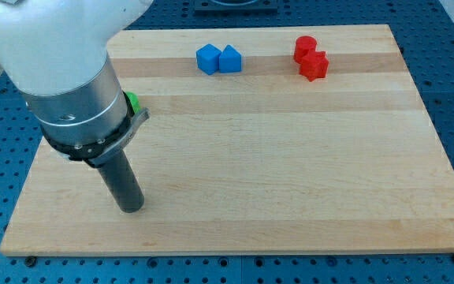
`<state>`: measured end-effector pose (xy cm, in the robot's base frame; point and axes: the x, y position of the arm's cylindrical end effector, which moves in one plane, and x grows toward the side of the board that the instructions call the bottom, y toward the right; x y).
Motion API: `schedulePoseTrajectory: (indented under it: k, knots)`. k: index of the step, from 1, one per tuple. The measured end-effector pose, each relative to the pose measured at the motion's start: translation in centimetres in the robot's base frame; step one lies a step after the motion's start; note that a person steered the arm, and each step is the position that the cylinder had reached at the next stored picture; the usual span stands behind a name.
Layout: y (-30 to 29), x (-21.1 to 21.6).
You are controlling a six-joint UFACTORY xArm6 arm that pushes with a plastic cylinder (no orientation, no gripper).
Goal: Place your arm to the top left side
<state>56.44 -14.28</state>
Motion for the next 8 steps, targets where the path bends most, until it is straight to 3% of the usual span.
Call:
schedulePoseTrajectory:
  k: [4, 5, 6, 8]
  knots:
    - [0.8, -1.6]
    - [6.2, -2.3]
    - [7.8, -3.3]
    - [10.5, -12.4]
